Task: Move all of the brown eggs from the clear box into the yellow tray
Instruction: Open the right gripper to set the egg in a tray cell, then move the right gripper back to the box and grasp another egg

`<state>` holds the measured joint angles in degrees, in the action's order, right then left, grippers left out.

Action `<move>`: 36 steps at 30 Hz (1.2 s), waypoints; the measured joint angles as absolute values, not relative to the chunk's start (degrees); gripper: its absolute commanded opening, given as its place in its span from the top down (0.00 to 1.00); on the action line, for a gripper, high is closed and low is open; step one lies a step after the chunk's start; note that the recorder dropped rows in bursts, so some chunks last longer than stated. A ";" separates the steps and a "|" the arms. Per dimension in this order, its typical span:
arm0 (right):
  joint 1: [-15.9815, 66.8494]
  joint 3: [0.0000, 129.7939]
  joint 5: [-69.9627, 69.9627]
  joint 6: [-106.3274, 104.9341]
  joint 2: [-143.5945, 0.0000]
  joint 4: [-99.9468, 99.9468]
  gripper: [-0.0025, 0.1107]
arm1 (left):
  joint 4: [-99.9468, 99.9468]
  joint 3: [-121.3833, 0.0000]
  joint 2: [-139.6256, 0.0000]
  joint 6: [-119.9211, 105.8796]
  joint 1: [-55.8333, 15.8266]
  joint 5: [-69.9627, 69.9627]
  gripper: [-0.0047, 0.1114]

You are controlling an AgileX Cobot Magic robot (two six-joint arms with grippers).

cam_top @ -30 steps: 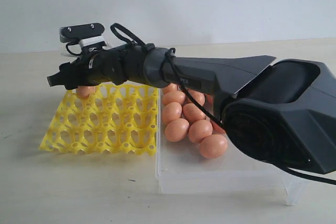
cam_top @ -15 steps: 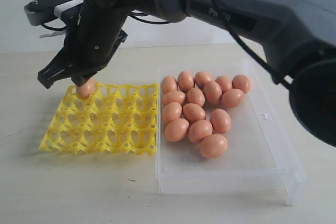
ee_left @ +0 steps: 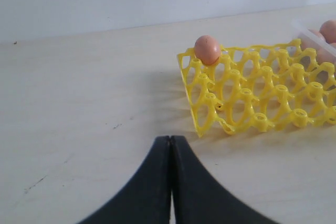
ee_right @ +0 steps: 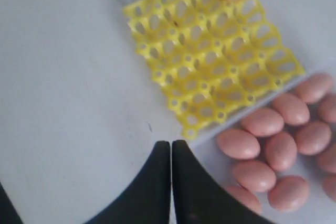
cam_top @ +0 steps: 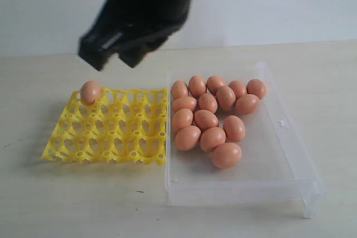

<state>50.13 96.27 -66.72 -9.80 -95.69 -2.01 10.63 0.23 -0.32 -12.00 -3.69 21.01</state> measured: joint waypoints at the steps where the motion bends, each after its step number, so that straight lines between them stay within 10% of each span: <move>1: 49.58 93.23 -65.64 -8.64 -93.89 -0.60 0.87 | 10.63 0.23 -0.32 -12.00 -3.69 21.01 0.96; 12: 31.54 66.28 -37.20 5.68 -88.89 4.34 0.78 | 10.63 0.23 -0.32 -12.00 -3.69 21.01 0.96; 21: 20.26 76.85 -47.64 -0.86 -110.51 -4.69 0.54 | 10.63 0.23 -0.32 -12.00 -3.69 21.01 0.96; 36: 20.61 82.68 -48.64 -6.88 -120.26 -10.97 0.47 | 10.63 0.23 -0.32 -12.00 -3.69 21.01 0.96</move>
<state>20.61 82.68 -48.64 -6.88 -120.26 -10.97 10.63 0.23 -0.32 -12.00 -3.69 21.01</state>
